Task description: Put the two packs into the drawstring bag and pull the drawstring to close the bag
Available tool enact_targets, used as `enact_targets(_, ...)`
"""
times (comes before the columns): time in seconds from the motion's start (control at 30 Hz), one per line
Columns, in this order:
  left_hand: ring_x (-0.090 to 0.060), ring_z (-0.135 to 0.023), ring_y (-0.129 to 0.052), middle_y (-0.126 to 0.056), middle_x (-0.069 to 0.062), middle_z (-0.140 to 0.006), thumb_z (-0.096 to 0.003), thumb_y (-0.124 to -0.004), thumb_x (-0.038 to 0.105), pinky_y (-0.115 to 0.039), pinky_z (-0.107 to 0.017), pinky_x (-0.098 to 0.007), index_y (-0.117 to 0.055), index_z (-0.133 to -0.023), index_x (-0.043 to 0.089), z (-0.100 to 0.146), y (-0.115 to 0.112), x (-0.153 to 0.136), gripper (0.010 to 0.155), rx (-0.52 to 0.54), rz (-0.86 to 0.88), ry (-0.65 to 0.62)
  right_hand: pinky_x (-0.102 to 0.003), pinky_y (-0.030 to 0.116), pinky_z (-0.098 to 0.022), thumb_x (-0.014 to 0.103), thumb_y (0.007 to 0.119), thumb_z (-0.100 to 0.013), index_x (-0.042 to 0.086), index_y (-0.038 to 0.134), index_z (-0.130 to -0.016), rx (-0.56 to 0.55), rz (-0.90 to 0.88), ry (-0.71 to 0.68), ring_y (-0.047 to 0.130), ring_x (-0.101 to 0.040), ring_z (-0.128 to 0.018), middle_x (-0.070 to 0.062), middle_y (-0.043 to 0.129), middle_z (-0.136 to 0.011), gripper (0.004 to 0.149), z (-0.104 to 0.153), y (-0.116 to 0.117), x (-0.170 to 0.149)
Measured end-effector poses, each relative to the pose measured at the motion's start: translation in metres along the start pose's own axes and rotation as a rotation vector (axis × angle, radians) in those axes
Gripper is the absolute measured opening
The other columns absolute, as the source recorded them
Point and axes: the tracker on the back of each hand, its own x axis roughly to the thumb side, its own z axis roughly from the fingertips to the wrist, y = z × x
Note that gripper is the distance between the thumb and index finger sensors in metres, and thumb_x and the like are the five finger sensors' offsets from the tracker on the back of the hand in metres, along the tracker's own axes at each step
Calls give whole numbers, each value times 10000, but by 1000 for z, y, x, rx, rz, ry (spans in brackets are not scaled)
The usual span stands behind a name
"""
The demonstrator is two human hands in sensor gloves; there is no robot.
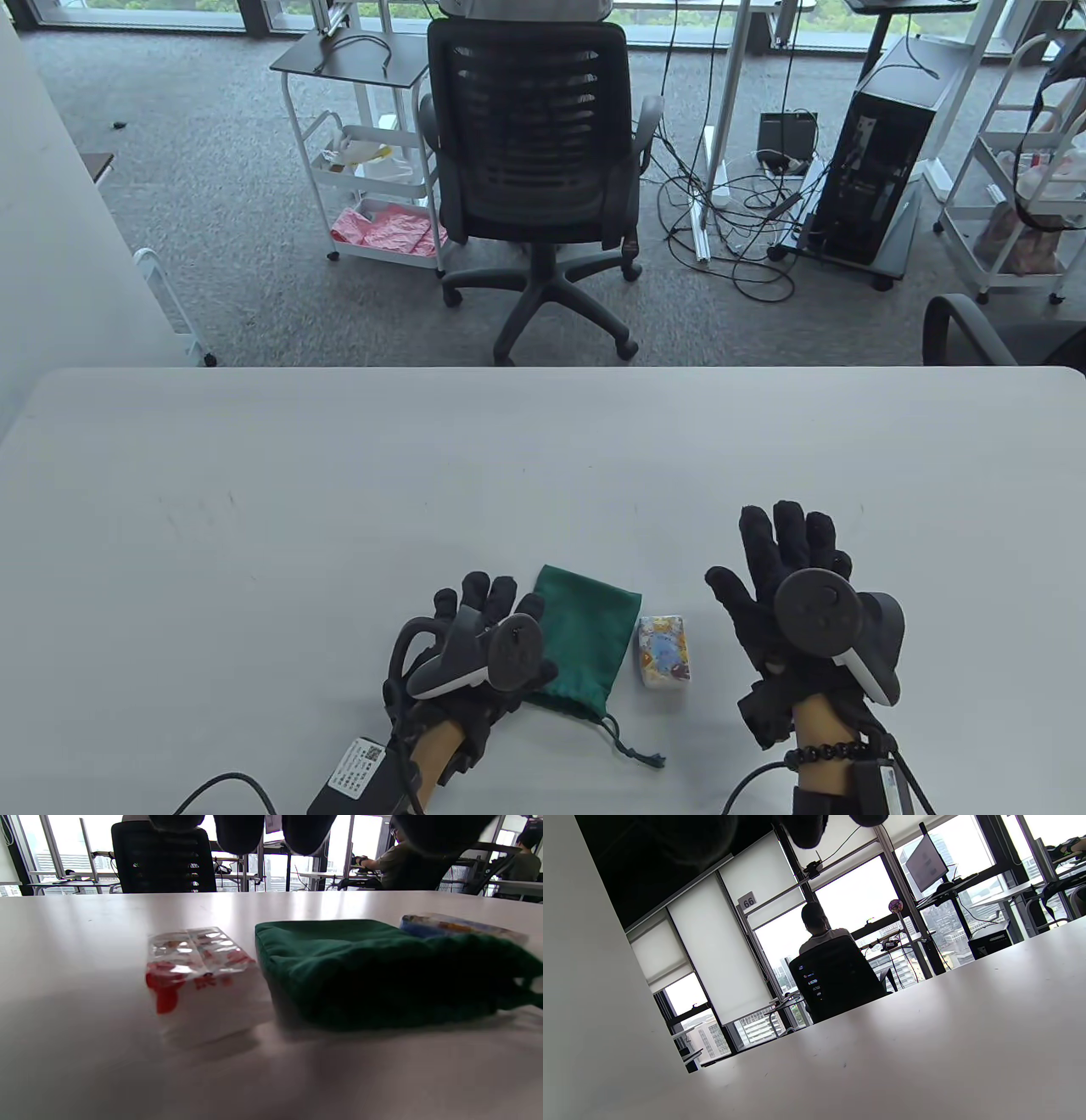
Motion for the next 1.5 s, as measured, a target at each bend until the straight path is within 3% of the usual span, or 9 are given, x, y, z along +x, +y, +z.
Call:
enact_targets(0.17,-580,-1072,-393,-380,-227,-1179,-429,-670,663,-378,-706,-765,-425,-1113,199,-9,-17,16,862,-177,-182,-8,-765,245,-656,505,680,-512,107,420,-1106,2,-9,-10,183,-585,-993,-279,253,-1147,760,0,1,1)
enact_targets(0.33,-574,-1067,-434,-415,-227,-1171,-453,-685,625,-384,-698,-770,-442,-1107,191,-13,-21,13,822,-184,-261,79,-765,246,-657,505,679,-513,105,422,-1105,4,-17,-16,186,-587,-992,-280,253,-1147,760,1,1,2)
enact_targets(0.53,-564,-1069,-447,-446,-204,-1173,-495,-658,574,-383,-697,-774,-531,-1082,269,-18,-27,14,674,-167,-302,87,-766,246,-656,506,679,-513,106,422,-1106,22,-20,-26,186,-588,-992,-283,253,-1146,760,1,6,6)
enact_targets(0.67,-544,-1063,-503,-541,-169,-1156,-527,-623,496,-409,-701,-763,-675,-1015,302,-18,-23,17,528,-63,-312,98,-766,247,-655,506,679,-514,104,425,-1106,23,-22,-27,187,-587,-993,-284,253,-1146,760,1,6,7)
enact_targets(0.87,-513,-1011,-683,-671,-177,-1104,-526,-606,481,-551,-700,-721,-717,-972,319,-8,-1,15,487,170,-221,135,-766,246,-656,506,678,-514,104,422,-1107,30,-23,-25,187,-590,-992,-282,253,-1146,760,1,7,7)
enact_targets(1.0,-410,-826,-948,-828,-155,-993,-525,-583,482,-753,-631,-616,-715,-948,330,2,19,12,468,313,-129,176,-766,248,-656,506,677,-515,102,424,-1107,38,-23,-25,187,-591,-991,-283,254,-1147,760,1,8,8)
enact_targets(1.13,-276,-603,-1077,-971,-52,-805,-526,-577,476,-866,-528,-506,-736,-916,287,15,39,8,461,427,-69,212,-766,249,-656,507,677,-515,103,423,-1107,51,-22,-27,191,-594,-991,-287,255,-1146,760,1,10,10)
enact_targets(1.3,-134,-337,-1126,-1059,28,-575,-516,-661,480,-952,-367,-381,-839,-843,212,34,61,0,459,563,-35,255,-768,257,-657,507,676,-516,102,425,-1106,87,-8,-30,203,-604,-989,-289,259,-1145,758,-1,19,13)
enact_targets(1.5,-87,-211,-1113,-1070,51,-442,-504,-751,473,-971,-288,-338,-864,-821,159,56,79,-23,460,671,107,367,-779,314,-657,507,676,-517,75,419,-1104,178,9,-5,318,-632,-984,-339,297,-1125,773,-3,35,16)
